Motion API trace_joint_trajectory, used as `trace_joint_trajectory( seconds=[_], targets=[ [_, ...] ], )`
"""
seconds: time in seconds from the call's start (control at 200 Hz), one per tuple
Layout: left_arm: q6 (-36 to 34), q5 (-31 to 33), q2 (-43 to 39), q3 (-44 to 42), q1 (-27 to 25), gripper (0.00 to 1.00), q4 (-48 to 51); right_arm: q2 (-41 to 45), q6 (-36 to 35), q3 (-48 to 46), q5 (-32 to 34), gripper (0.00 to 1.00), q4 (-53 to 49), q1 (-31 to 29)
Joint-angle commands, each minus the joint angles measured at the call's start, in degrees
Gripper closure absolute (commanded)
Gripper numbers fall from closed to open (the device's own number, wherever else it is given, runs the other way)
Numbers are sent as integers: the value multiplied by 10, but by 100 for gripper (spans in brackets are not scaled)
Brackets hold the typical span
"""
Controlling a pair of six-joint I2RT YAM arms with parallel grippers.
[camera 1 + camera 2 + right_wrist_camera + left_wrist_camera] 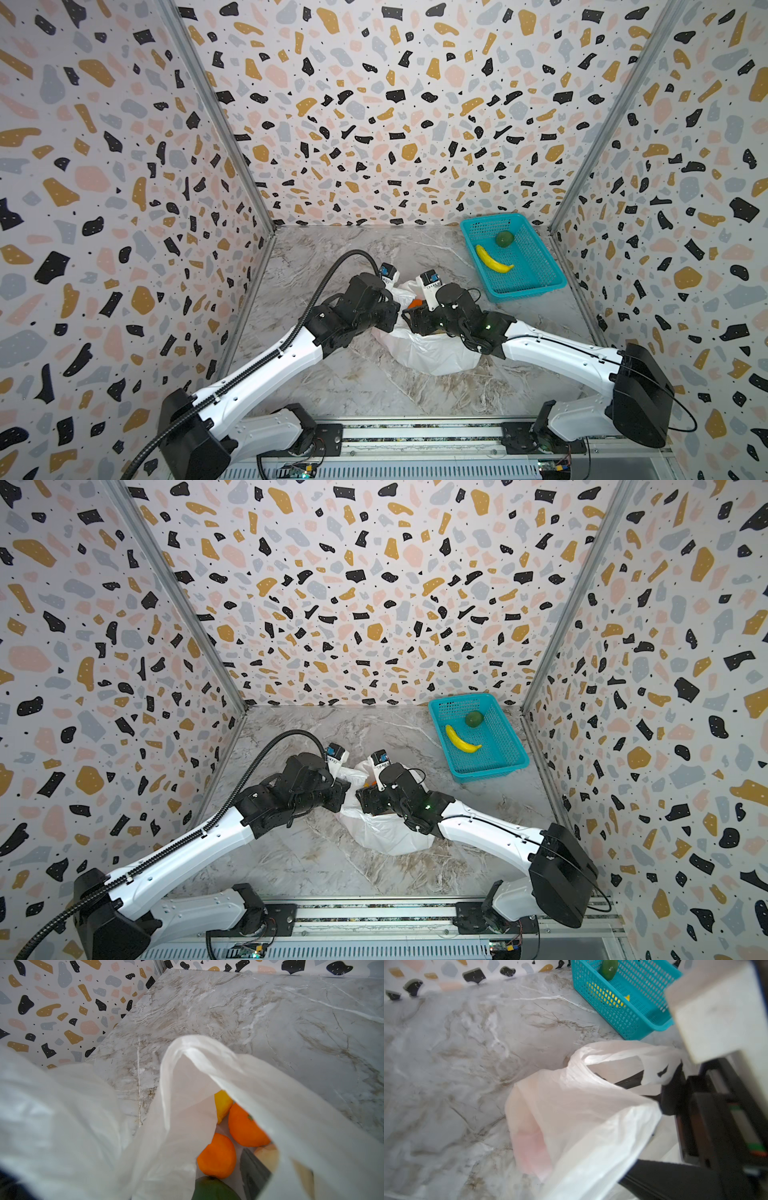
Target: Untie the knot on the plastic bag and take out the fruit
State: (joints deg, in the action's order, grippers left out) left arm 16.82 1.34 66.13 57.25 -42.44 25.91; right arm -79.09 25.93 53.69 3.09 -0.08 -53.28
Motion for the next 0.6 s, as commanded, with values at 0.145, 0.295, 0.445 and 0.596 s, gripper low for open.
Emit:
trace_joint_trajectory(
  seconds=[0.145,0.295,0.445,0.596],
  targets=[
    [33,96,-64,-1,3,100,30,28,6,5,16,21,-87,-3],
    [70,164,-131,-18,-8,100,33,39,11,-3,25,20,-139,-3],
    [93,220,-171,-26,-49,100,45,47,17,-39,17,20,-153,-4],
    [108,227,-185,-40,-79,100,41,27,20,-73,24,20,-115,-13]
  ],
)
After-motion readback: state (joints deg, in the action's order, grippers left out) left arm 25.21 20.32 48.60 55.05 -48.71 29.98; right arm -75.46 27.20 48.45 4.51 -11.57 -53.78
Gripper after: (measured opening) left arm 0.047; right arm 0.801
